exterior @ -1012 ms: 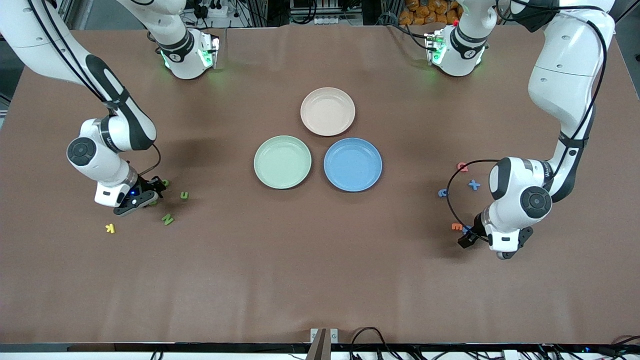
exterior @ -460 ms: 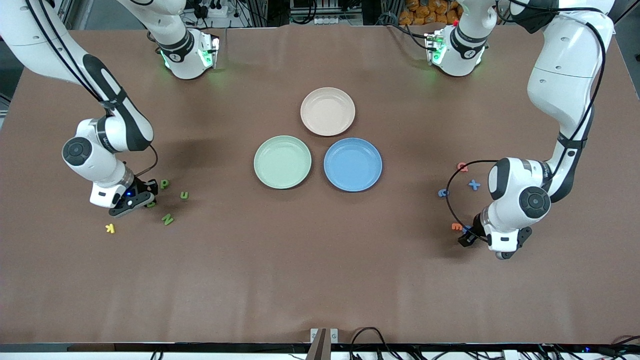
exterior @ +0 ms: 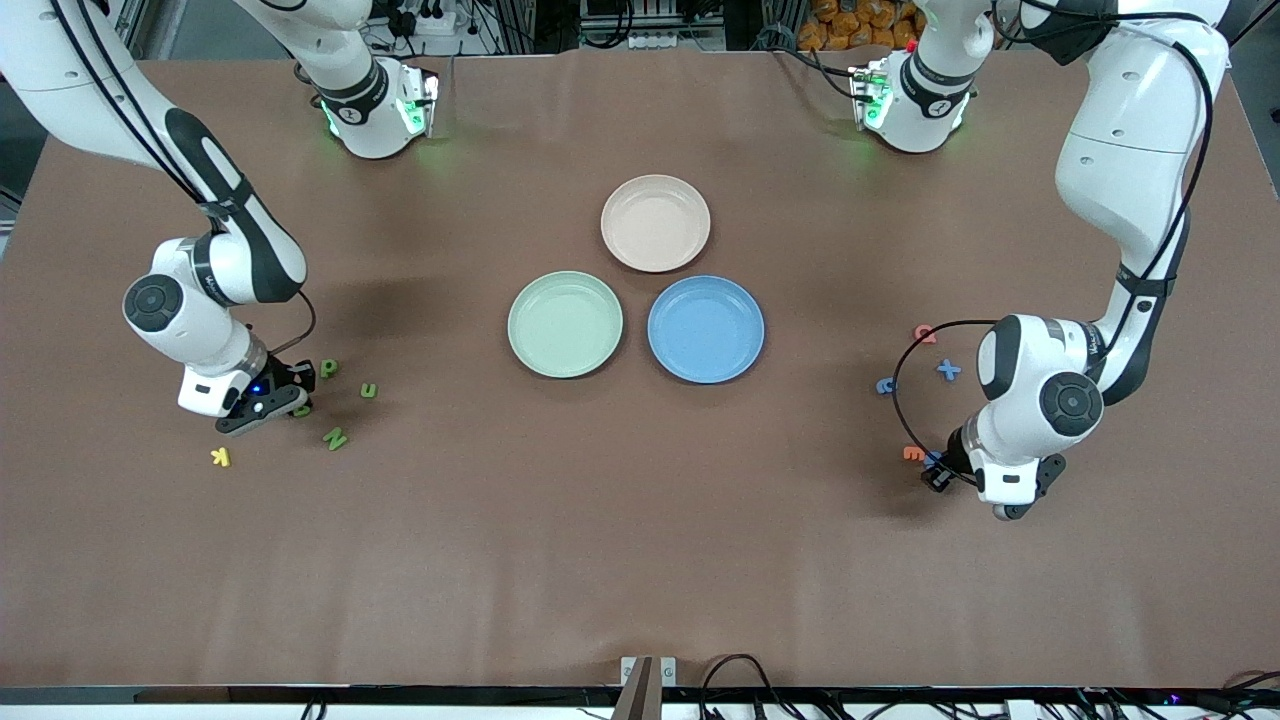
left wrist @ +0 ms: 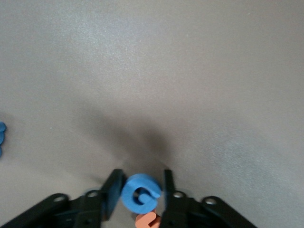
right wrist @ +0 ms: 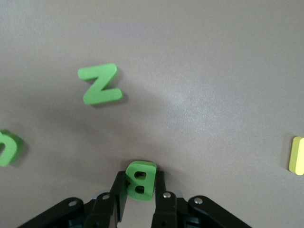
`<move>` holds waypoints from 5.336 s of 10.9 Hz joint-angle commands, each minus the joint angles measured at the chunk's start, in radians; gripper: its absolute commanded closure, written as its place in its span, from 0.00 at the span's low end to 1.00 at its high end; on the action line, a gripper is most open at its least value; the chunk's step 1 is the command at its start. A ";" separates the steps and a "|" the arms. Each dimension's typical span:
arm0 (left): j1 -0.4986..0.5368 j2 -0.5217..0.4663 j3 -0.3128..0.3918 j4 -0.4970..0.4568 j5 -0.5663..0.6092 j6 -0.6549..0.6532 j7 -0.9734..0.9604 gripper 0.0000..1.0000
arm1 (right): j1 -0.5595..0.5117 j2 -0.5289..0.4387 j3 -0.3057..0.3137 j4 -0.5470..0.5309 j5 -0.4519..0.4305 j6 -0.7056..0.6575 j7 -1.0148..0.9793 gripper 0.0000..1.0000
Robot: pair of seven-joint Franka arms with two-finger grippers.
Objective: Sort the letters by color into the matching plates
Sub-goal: 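Lift the green B with the right gripper while the left gripper grasps G, then carry the B onto the green plate and open the right gripper, then carry the blue G to the blue plate while the right gripper returns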
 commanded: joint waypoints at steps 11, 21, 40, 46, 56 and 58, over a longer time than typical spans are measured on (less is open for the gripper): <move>-0.010 -0.021 0.006 0.047 0.062 -0.056 0.096 1.00 | 0.433 -0.161 -0.003 -0.001 0.368 -0.213 0.629 0.82; -0.011 -0.099 -0.003 0.090 0.069 -0.255 0.199 1.00 | 0.808 -0.146 -0.005 0.019 0.374 -0.222 1.122 0.81; -0.056 -0.301 -0.292 0.081 0.066 -0.586 -0.112 1.00 | 0.322 -0.192 -0.008 0.007 0.233 -0.309 0.575 0.00; -0.200 -0.248 -0.299 0.081 0.066 -0.580 -0.306 1.00 | 0.133 -0.195 -0.006 -0.042 0.169 -0.297 0.406 0.00; -0.378 -0.116 -0.291 0.052 0.121 -0.385 -0.450 1.00 | 0.026 -0.118 0.031 -0.074 0.124 -0.199 0.300 0.00; -0.406 -0.087 -0.291 0.053 0.155 -0.347 -0.531 1.00 | 0.012 -0.098 0.043 -0.077 0.124 -0.197 0.300 0.00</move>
